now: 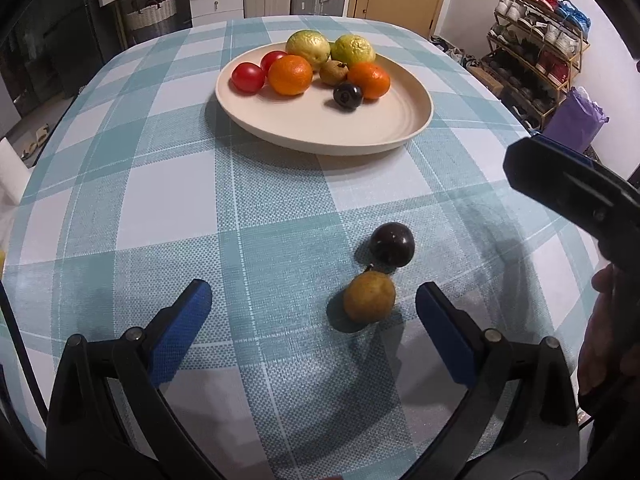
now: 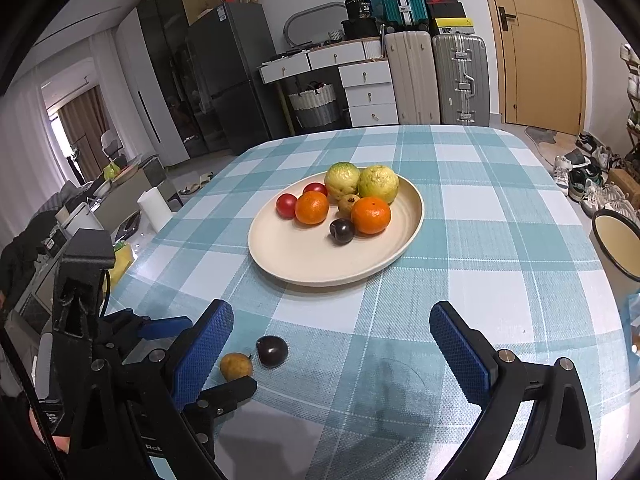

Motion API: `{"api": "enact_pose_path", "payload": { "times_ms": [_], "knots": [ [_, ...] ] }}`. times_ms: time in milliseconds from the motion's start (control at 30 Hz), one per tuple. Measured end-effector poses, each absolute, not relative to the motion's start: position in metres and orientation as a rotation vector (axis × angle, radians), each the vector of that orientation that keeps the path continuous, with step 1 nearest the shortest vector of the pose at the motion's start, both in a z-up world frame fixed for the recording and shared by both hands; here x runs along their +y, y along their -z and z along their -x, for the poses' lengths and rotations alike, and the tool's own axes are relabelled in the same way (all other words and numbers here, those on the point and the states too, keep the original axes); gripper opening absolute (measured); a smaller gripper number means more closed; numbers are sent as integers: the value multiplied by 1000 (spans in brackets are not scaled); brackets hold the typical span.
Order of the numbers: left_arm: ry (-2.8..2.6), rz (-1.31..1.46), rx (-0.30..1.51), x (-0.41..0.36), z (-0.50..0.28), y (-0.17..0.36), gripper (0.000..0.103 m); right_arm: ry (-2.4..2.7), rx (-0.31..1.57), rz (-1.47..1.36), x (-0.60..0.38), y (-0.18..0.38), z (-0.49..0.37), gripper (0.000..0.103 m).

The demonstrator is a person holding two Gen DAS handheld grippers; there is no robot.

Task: Organize fruits
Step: 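Grasp the brown round fruit with the left tool while the right tool grasps the dark plum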

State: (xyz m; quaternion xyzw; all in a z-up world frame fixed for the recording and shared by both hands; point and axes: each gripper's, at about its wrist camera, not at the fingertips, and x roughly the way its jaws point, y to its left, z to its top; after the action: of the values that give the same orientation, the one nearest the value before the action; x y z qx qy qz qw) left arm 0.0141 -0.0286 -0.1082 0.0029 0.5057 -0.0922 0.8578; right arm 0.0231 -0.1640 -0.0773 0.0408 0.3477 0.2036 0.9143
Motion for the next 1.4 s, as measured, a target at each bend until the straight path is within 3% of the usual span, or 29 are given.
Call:
{"api": "enact_pose_path", "payload": {
  "times_ms": [233,300,333,467,1400],
  "knots": [
    [328,85,1057,-25,-14,103,76,-411,731,-92,-167,81,-25,101],
    [324,60,1062,-29,-13,105,60,-410,740,-94,-167,83,-26,101],
    [319,38,1056,-31,-13,105,57,-411,741,-94,-167,83,-26,101],
    [342,14,1061,-35,-13,105,24,-413,743,-92,-167,84,-26,101],
    [182,181,989,65,-7,82,22,-502,845,-35,-127,117,-29,101]
  ]
}}
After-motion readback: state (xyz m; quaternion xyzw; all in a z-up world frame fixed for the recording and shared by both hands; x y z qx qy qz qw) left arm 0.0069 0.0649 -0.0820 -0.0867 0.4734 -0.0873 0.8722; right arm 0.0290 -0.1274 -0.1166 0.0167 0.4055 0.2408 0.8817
